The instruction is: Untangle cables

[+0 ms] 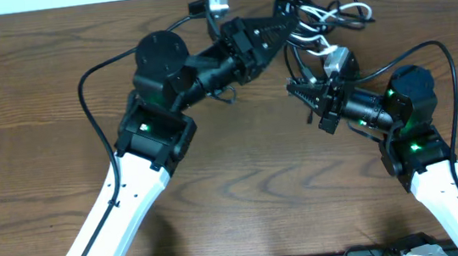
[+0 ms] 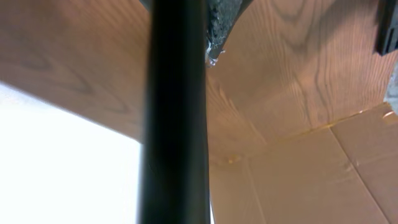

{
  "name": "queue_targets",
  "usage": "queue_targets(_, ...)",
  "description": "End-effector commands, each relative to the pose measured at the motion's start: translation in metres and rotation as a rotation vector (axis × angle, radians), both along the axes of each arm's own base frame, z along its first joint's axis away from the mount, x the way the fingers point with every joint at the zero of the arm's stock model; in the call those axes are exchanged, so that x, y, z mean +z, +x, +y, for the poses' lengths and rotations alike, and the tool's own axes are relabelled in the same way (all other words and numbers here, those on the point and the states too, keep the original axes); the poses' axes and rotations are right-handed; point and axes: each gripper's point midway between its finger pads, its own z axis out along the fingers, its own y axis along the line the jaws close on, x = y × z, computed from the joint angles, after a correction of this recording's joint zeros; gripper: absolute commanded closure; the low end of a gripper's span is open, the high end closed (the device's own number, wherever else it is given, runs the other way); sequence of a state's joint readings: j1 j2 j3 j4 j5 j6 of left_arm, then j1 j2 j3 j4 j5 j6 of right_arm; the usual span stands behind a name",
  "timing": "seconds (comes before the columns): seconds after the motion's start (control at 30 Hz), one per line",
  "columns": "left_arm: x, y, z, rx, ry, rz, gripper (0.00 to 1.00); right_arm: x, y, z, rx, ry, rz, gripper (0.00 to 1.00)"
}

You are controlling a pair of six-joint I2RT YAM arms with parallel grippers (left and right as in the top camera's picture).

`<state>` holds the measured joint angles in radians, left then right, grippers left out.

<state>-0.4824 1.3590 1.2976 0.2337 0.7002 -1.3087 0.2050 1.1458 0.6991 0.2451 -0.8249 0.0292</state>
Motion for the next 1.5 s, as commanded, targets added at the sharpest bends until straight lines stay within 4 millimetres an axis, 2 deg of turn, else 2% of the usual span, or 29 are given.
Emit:
queue_targets(0.0,0.028,0.002,0.020,0.056,-0.036,-0.063,0.92,-0.012,0.000,0.000,-0.004,-0.034,0.018,0.99)
queue_targets(0.27,0.030,0.018,0.040,0.115,-0.039,-0.067,0.93,-0.052,0.012,-0.021,-0.167,-0.135,0.172,0.99)
queue_targets(0.6,0.030,0.030,0.059,0.165,-0.037,-0.069,0.93,-0.097,0.012,-0.051,-0.325,-0.300,0.298,0.99)
queue_targets(0.9,0.035,0.038,0.077,0.201,-0.041,-0.093,0.92,-0.110,0.008,-0.060,-0.352,-0.359,0.330,0.99)
queue_targets(1.3,0.053,0.042,0.106,0.229,-0.056,-0.191,0.92,-0.137,0.006,-0.102,-0.548,-0.525,0.410,0.99)
queue_targets(1.47,0.055,0.046,0.117,0.255,-0.054,-0.200,0.92,-0.143,0.006,-0.119,-0.616,-0.568,0.433,0.99)
